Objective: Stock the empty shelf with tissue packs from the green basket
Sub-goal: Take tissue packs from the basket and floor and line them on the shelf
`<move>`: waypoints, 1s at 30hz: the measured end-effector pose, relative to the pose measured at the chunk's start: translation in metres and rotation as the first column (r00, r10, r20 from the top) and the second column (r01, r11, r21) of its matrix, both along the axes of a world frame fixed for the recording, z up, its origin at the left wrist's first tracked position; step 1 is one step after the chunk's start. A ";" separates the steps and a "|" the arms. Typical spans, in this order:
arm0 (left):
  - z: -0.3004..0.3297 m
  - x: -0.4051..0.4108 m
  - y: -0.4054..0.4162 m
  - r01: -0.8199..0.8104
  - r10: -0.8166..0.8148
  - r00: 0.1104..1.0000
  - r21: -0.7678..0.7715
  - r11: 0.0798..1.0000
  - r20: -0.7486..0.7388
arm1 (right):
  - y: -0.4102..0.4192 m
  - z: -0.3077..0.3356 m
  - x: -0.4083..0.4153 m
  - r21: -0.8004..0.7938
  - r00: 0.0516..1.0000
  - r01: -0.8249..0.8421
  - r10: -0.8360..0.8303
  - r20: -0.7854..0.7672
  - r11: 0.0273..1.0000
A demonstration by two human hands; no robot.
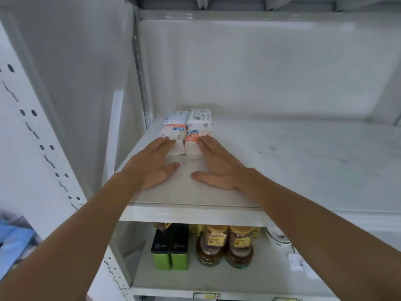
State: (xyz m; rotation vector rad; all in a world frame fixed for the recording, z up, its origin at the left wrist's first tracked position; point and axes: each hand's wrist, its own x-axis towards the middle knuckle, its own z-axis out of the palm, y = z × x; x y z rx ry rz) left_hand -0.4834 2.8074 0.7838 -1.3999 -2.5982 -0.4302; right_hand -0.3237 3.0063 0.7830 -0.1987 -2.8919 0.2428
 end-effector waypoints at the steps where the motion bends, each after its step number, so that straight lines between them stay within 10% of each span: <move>1: 0.001 0.001 0.001 0.013 -0.013 1.000 0.000 1.000 -0.002 | 0.000 0.001 0.003 -0.025 1.000 0.007 -0.008 -0.016 1.000; 12: -0.009 0.045 -0.008 -0.031 0.017 0.997 0.174 0.984 0.079 | -0.009 0.006 0.018 0.084 0.982 0.091 -0.075 -0.175 0.992; 20: -0.021 0.106 -0.015 -0.115 0.129 0.991 0.343 0.932 -0.019 | -0.020 -0.007 0.072 -0.273 0.919 0.318 -0.366 -0.146 0.908; 30: -0.112 0.215 -0.011 -0.108 0.199 0.951 0.351 0.930 -0.235 | -0.032 -0.103 0.222 0.136 0.861 -0.090 0.146 -0.488 0.987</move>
